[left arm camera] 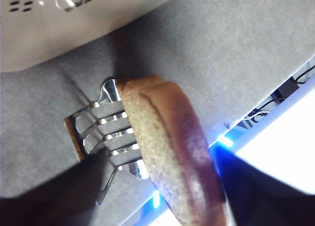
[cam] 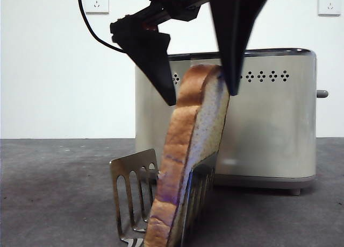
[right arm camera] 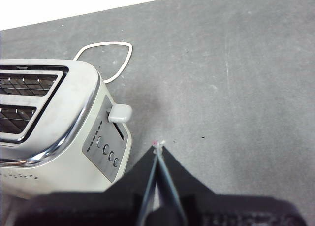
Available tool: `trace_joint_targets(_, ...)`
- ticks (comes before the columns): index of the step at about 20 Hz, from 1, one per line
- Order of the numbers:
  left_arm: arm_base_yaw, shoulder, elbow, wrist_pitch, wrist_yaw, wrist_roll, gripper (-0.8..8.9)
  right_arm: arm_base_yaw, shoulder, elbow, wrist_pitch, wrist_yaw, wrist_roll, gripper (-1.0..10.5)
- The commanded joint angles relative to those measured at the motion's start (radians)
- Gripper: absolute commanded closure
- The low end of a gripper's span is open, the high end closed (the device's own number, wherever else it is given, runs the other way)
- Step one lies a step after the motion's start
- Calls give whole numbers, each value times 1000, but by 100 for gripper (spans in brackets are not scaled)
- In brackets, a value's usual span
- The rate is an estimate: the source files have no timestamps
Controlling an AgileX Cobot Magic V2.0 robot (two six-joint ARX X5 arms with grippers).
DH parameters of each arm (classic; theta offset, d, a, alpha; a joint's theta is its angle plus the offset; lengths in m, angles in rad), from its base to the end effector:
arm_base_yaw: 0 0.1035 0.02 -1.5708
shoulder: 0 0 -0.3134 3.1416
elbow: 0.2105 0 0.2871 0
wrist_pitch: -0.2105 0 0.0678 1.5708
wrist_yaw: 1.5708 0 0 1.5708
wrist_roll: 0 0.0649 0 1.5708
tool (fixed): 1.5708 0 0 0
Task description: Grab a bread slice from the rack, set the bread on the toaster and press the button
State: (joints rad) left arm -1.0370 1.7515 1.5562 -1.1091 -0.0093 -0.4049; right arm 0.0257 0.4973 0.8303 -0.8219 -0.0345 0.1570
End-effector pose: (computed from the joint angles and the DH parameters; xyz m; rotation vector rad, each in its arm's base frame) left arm 0.2032 -0.3426 0.2881 0.3465 1.3026 -0.6078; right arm 0.1073 0.0050 0.3392 0.1560 0.4926 0.0205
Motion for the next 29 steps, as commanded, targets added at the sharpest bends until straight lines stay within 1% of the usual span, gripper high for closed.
trace_joint_targets(1, 5, 3, -2, -2, -3, -10, 732, 0, -2, 1, 3, -3, -5, 950)
trace_joint_targets(3, 4, 3, -2, -10, -3, -1, 740, 0, -2, 1, 3, -3, -5, 950)
trace_joint_targets(4, 4, 3, -2, -19, -13, 9, 778, 0, -2, 1, 3, -3, -5, 950)
trace_joint_targets(6, 5, 3, -2, -31, -23, 24, 822, 0, -2, 1, 3, -3, -5, 949)
trace_joint_targets(8, 16, -7, -2, -38, -44, 39, 822, 0, -2, 1, 2, -3, -5, 949)
trace_joint_targets(15, 45, -69, -2, -53, -44, 64, 822, 0, -2, 1, 1, -3, -5, 950)
trace_joint_targets(20, 52, -181, -2, -53, -43, 76, 822, 0, -2, 1, 0, -2, -5, 950)
trace_joint_targets(21, 52, -210, -1, -53, -35, 78, 822, 0, -2, 1, 0, -2, -5, 950)
trace_joint_targets(22, 52, -238, 4, -58, -7, 102, 822, 0, -2, 1, -2, -3, -5, 950)
trace_joint_targets(23, 52, -266, 16, -74, 29, 133, 822, 0, 0, 1, -7, -2, -5, 950)
trace_joint_targets(24, 52, -290, 36, -96, 64, 190, 822, 0, 4, 1, -14, -2, -5, 950)
trace_joint_targets(25, 52, -311, 69, -135, 78, 277, 822, 0, 5, 1, -22, -2, -5, 950)
trace_joint_targets(26, 52, -325, 114, -181, 72, 384, 821, 0, 11, 1, -24, -2, -5, 950)
trace_joint_targets(27, 52, -333, 165, -209, 46, 501, 819, 0, 14, 1, -24, -2, -5, 950)
trace_joint_targets(29, 50, -347, 268, -201, 16, 747, 819, 0, 27, 1, -23, -2, -4, 950)
